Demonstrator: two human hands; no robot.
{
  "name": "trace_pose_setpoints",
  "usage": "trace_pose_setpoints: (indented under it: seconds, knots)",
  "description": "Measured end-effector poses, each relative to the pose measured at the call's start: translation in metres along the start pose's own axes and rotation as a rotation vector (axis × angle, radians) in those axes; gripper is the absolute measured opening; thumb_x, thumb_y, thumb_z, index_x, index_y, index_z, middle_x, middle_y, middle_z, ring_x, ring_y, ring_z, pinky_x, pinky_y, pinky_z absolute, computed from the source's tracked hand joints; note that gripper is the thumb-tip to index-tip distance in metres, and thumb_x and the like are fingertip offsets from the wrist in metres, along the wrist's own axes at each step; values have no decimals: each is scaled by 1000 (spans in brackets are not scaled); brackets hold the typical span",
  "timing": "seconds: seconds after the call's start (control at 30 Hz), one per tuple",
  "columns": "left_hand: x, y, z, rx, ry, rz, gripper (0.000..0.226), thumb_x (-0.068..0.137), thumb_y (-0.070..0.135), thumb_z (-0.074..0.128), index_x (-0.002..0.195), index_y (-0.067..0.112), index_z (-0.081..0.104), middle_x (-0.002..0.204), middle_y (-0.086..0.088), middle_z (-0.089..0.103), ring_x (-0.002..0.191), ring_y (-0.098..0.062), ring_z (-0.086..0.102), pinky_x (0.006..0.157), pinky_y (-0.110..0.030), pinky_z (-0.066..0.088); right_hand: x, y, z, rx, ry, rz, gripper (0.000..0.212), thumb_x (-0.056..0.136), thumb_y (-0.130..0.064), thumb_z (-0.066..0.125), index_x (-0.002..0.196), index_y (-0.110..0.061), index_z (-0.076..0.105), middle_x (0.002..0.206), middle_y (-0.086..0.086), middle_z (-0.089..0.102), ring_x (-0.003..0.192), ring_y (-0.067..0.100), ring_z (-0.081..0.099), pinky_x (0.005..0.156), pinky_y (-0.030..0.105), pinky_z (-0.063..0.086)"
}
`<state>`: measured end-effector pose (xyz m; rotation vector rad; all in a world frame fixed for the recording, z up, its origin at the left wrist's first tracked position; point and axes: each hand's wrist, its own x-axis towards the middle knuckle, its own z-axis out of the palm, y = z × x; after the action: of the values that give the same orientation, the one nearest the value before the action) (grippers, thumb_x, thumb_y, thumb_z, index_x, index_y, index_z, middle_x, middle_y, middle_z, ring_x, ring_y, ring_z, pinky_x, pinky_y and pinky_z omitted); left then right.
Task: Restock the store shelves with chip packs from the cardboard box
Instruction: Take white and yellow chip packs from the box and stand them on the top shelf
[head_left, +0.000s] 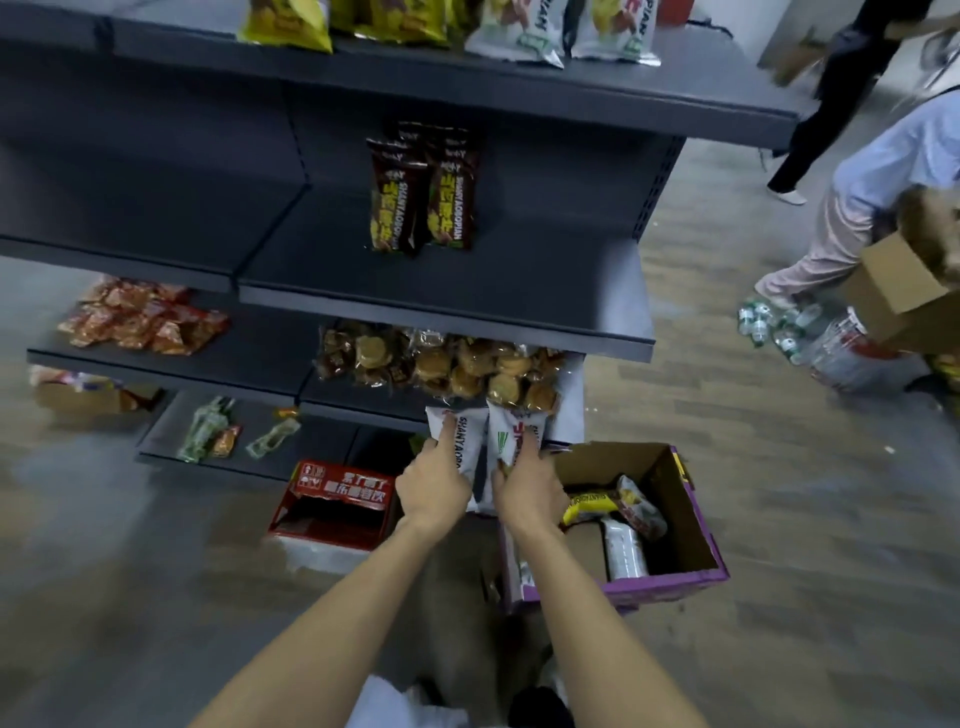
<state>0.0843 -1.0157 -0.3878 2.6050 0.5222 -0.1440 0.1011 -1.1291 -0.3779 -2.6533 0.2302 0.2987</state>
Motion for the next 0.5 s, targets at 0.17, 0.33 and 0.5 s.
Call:
trace_pose_setpoints:
  seconds: [0.17, 0.33, 0.5]
  knots:
    - [-2, 15, -65, -95, 258, 59, 79, 91, 35, 60, 154, 35, 12, 122, 1, 53, 103, -23, 60, 74, -38, 49, -14, -54, -40, 126, 268, -101, 69, 90, -34, 61, 148, -35, 24, 127, 2, 52, 109, 25, 58, 80, 40, 51]
    - [4, 52, -145, -179, 529, 222, 78, 89, 34, 60, 153, 37, 15, 112, 7, 54, 90, -19, 61, 62, -35, 50, -19, -96, -113, 228, 517, -263, 74, 91, -36, 61, 153, -34, 21, 132, -2, 49, 111, 22, 56, 82, 38, 49]
    - [12, 104, -208, -183, 679, 352, 85, 86, 31, 65, 153, 38, 13, 114, 6, 53, 90, -22, 60, 60, -37, 50, -10, -121, -185, 252, 685, -330, 76, 90, -38, 63, 153, -33, 21, 131, -3, 52, 111, 21, 57, 77, 37, 50]
